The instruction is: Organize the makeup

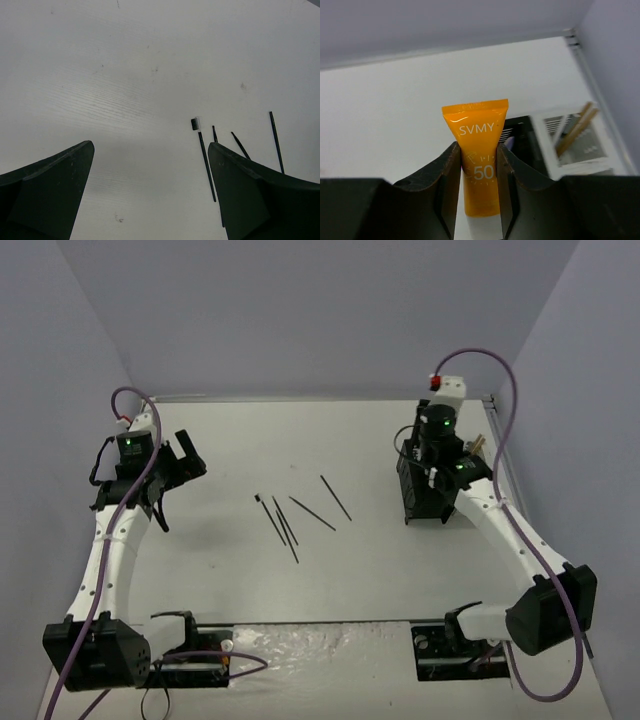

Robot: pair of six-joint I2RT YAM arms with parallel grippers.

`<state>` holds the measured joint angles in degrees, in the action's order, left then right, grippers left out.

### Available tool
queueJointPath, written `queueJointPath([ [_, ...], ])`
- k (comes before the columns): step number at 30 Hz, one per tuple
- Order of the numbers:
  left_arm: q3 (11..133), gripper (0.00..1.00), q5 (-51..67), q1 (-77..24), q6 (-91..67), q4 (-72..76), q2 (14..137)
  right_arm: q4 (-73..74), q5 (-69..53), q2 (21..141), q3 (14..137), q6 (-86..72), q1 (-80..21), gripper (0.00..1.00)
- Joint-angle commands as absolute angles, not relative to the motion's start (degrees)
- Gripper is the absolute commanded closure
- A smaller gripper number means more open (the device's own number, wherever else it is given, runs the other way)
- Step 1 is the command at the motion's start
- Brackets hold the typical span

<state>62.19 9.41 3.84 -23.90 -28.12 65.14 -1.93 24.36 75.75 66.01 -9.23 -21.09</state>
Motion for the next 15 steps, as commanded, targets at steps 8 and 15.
queueJointPath([
  [8,64.16,0.03,9.48,4.31,-24.17,-25.66,64.34,-25.36,28.90,63.79,47.16,-11.08,0.11,0.83],
  [15,64.16,0.03,9.57,4.30,-24.17,-25.66,64.34,-38.16,23.60,66.82,39.52,-9.19,4.97,0.83],
])
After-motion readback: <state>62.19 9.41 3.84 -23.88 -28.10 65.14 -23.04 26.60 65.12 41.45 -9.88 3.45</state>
